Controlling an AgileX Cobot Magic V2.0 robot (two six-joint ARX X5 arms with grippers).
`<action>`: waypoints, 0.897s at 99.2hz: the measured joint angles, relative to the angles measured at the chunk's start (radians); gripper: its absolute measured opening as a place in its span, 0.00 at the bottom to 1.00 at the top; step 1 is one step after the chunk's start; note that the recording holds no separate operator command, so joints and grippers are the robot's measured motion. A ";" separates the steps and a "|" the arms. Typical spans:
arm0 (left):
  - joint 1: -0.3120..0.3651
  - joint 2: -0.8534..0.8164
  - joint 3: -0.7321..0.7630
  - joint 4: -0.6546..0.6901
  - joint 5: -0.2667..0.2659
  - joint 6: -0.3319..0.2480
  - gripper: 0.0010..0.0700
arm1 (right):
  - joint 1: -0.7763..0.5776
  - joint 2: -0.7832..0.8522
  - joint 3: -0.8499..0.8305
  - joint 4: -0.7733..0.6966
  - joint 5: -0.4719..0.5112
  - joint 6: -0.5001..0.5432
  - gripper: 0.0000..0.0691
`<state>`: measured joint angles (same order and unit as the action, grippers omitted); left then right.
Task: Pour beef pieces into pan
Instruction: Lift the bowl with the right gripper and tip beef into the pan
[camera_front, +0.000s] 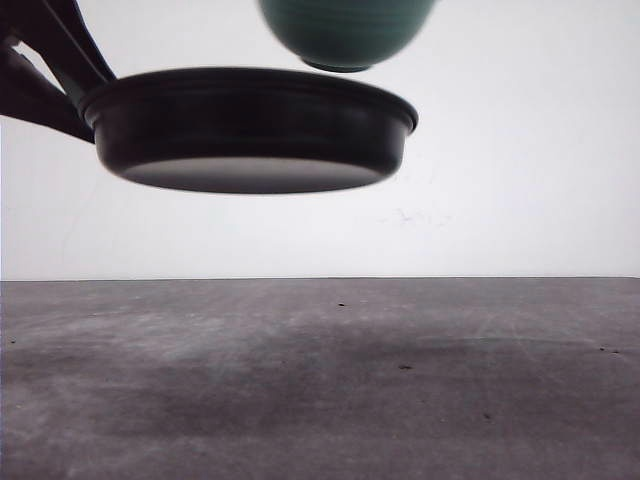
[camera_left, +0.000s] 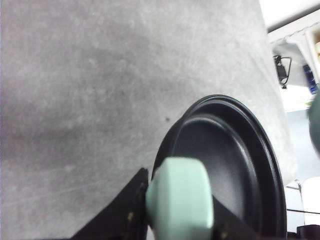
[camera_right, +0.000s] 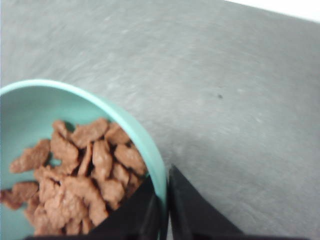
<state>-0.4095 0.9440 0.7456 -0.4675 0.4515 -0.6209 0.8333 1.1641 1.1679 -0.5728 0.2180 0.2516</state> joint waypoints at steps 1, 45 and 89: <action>-0.001 0.001 0.001 -0.002 0.000 0.000 0.07 | 0.010 0.001 0.000 0.002 0.012 0.000 0.02; -0.013 0.006 0.029 -0.007 0.005 -0.001 0.07 | 0.321 0.077 0.000 0.239 0.627 -0.233 0.02; -0.013 0.006 0.073 -0.040 0.005 0.000 0.07 | 0.365 0.158 0.000 0.232 0.858 -0.323 0.02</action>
<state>-0.4221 0.9504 0.8188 -0.5072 0.4568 -0.6212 1.1988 1.3220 1.1679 -0.3408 1.0756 -0.0715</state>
